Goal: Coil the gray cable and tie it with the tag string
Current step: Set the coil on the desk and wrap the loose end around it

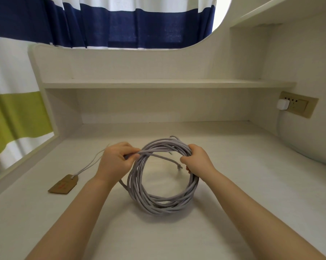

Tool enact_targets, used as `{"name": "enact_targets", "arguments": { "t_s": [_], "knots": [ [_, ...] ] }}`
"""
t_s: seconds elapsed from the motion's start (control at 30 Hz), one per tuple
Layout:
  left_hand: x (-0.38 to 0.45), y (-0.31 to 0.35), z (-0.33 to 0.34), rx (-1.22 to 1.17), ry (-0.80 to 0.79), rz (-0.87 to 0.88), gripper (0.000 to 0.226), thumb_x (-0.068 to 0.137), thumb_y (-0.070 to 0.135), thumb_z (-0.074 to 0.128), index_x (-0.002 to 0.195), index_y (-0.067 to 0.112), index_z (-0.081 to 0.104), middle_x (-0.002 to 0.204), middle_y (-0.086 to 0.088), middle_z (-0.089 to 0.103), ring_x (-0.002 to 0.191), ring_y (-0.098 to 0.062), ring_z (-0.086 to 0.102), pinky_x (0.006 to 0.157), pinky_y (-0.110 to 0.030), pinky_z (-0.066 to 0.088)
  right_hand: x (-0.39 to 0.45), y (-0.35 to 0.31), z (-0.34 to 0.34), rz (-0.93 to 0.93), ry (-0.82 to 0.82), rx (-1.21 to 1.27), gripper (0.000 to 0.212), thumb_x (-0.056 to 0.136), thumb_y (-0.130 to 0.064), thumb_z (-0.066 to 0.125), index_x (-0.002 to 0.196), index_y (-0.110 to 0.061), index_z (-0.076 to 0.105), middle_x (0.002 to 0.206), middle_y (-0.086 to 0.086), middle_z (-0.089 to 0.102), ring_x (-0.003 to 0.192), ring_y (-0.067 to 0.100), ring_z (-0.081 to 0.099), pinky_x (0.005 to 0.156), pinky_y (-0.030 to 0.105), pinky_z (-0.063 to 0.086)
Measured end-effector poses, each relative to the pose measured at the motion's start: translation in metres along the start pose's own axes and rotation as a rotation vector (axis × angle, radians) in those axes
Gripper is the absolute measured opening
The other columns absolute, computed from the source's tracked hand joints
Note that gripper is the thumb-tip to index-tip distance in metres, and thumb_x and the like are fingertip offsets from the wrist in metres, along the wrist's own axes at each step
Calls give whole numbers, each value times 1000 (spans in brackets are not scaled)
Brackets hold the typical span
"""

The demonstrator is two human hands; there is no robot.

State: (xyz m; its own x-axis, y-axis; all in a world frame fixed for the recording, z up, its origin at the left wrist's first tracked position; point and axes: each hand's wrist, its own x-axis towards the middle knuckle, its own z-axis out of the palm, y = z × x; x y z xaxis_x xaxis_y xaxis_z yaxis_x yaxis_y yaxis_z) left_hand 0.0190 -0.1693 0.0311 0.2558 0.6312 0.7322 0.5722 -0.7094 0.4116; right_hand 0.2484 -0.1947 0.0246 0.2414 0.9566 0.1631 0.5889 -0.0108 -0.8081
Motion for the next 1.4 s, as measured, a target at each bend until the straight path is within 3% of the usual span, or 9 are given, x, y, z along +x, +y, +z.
{"name": "enact_targets", "arguments": {
  "t_s": [0.13,0.37,0.6,0.77,0.87,0.93,1.1,1.27,1.4],
  "knots": [
    [-1,15,10,101,-86,40,13,73,6,72,86,6,76,73,-7,69,64,-25,62,61,-25,45,-5,-13,0,-88,-9,-35,8,79,-7,52,82,-14,50,67,3,50,65,27,51,63,39,47],
    [5,33,21,316,-12,161,14,57,13,82,71,12,77,73,-11,61,64,-32,58,57,-35,42,-9,-24,-4,-171,-57,-113,13,80,-6,51,92,-9,55,70,2,50,68,27,51,69,44,51],
    [-3,25,26,68,-92,130,23,69,5,75,91,7,74,77,-12,61,60,-23,54,58,-25,42,-9,-20,-13,-158,-184,-59,14,77,0,52,90,-4,57,59,4,49,44,17,47,44,24,41],
    [0,17,28,-91,-69,-242,46,66,26,78,101,27,49,86,14,47,69,-3,46,60,-16,35,-9,-19,-18,-176,-231,-20,17,76,1,53,85,-13,58,56,2,49,37,10,45,40,20,39],
    [6,13,27,-177,-173,-479,62,61,30,81,113,23,49,103,10,50,87,-9,51,72,-21,40,-10,-21,-20,-199,-258,-9,18,75,2,53,88,-9,59,56,3,48,35,9,43,39,19,38],
    [9,13,25,-289,-277,-595,55,64,23,80,111,18,54,104,3,58,93,-17,59,75,-28,46,-10,-25,-19,-225,-281,-6,18,75,2,53,86,-11,59,55,2,48,35,8,43,39,19,38],
    [8,14,22,-465,-380,-667,5,77,12,68,78,17,67,63,-2,72,48,-16,66,45,-24,52,-9,-29,-17,-258,-314,-12,18,75,2,53,82,-14,58,56,2,49,36,7,44,40,19,39],
    [7,16,28,-371,-271,-710,21,81,7,60,60,10,57,44,-5,53,31,-14,46,37,-21,38,-7,-30,-12,-266,-265,-81,16,76,-4,55,91,-10,58,61,0,52,39,5,49,43,20,43],
    [8,16,34,-302,-233,-705,22,81,3,53,60,8,51,51,-9,48,40,-21,41,40,-23,34,-8,-29,-7,-290,-183,-188,32,78,-15,59,110,-16,55,93,5,64,77,21,63,69,36,52]
  ]
}}
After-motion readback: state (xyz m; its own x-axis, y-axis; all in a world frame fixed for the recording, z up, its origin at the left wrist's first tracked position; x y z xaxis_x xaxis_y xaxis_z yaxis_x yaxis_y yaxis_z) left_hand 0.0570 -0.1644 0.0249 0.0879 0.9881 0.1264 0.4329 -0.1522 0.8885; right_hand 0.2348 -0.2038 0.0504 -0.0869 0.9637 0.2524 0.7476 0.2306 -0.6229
